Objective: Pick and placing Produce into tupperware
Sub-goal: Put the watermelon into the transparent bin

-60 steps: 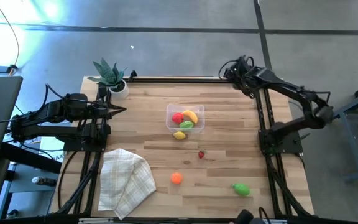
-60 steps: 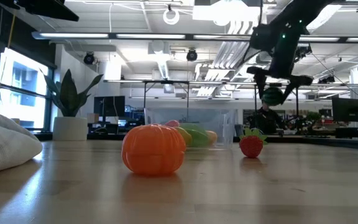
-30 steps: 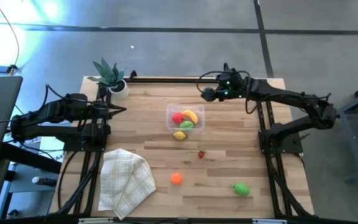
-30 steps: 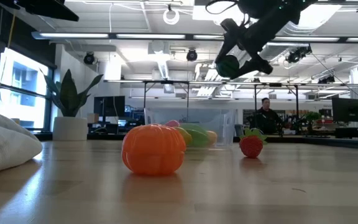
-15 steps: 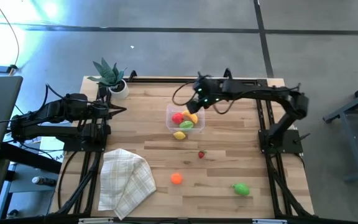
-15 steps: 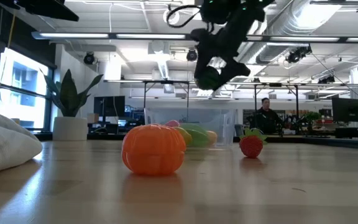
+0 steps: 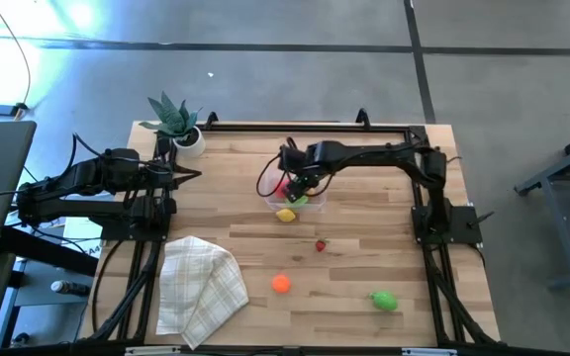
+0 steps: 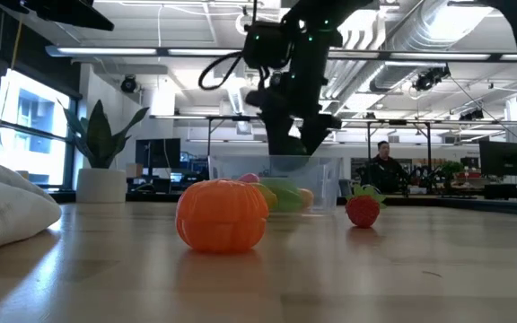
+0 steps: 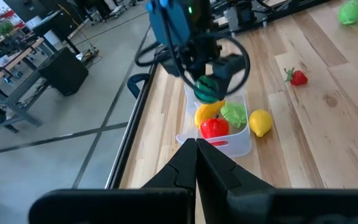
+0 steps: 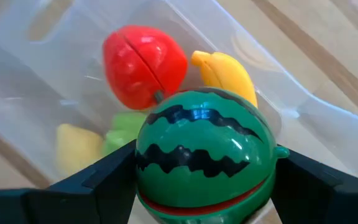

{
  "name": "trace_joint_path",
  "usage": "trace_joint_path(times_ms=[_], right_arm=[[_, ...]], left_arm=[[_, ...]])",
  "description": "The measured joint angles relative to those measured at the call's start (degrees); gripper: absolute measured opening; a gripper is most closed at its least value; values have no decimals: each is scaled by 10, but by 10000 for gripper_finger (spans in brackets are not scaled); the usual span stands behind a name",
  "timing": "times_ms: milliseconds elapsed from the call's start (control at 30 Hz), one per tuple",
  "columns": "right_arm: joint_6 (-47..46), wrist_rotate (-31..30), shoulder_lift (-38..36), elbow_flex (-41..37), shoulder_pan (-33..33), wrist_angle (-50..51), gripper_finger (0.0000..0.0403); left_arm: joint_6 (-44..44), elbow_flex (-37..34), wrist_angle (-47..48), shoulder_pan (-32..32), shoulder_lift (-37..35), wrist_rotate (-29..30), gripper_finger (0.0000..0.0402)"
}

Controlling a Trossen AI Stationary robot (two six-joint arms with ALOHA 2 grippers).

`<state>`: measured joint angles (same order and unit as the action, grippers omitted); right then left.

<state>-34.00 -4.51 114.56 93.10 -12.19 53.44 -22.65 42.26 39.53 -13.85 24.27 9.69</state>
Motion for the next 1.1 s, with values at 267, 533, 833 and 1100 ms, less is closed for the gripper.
trace_joint_path(times_ms=[267,533,833,1100], right_arm=[[0,-11,18,-2,0,-5,291],[0,-36,26,-2,-2,-11,291],[-5,-32,34,-2,-2,-15,291],[-5,-32,36,-2,4,-19,291]], left_arm=[[0,0,0,0,0,0,1],[0,0,0,0,0,0,1],[0,0,0,0,0,0,1],[0,0,0,0,0,0,1]])
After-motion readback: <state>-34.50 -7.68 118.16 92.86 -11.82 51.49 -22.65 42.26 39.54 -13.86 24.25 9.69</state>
